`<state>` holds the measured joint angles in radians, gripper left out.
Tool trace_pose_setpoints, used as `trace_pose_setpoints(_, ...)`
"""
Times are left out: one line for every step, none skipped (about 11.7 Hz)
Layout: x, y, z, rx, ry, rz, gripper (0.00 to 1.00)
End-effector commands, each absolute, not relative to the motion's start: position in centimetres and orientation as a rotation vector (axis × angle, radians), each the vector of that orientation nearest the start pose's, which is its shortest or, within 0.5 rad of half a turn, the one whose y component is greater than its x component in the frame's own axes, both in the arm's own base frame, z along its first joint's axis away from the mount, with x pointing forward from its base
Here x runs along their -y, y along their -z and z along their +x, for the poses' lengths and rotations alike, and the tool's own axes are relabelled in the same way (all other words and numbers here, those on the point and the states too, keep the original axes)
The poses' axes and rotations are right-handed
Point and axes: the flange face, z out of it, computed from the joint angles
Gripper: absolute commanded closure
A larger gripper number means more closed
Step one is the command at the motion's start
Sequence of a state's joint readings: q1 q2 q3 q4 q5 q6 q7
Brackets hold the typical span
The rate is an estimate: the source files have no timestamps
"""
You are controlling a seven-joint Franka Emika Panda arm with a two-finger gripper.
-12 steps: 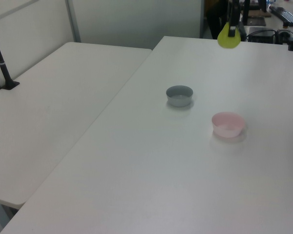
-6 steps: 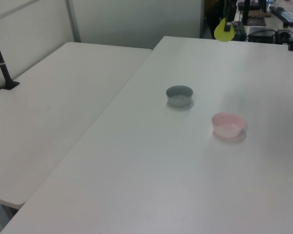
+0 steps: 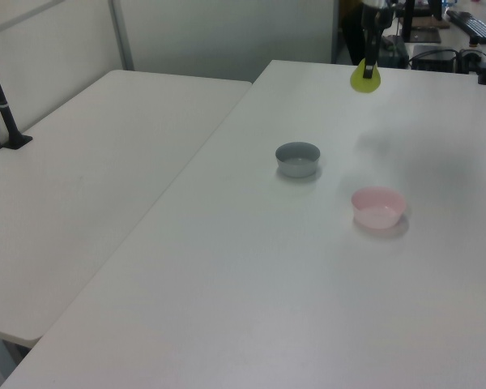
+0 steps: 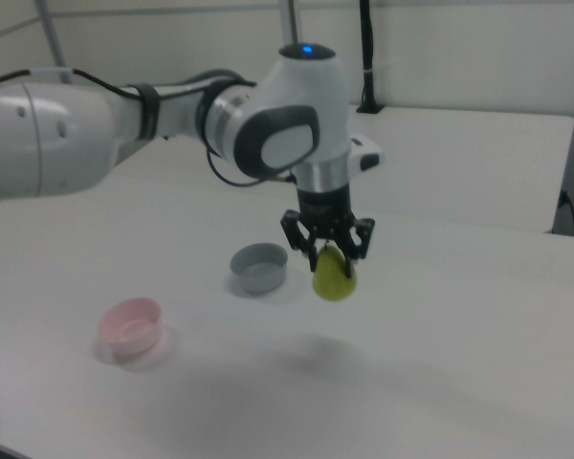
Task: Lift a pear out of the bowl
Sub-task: 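Carry the pear away from the pink bowl and lower it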
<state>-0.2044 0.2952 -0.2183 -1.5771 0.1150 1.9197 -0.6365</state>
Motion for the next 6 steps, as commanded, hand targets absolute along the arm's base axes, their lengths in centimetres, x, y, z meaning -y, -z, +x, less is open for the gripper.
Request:
trace_pose_setpoints(26.5,-41.8,62.4,0.186,0.086,-3.115,1.0)
trace_pose_setpoints(27.1,-40.4,62.8,0.104,0.111,-3.111,1.0)
trace_pose_setpoints(27.5,-39.4,63.0,0.084,0.122,-3.112,1.0)
trace_pose_setpoints(28.0,-38.2,62.9,0.072,0.1,-3.109,1.0)
trace_pose_setpoints(28.2,-37.1,63.0,0.06,0.083,-3.103,1.0)
trace_pose_setpoints(28.1,-36.4,63.0,0.054,0.076,-3.089,1.0)
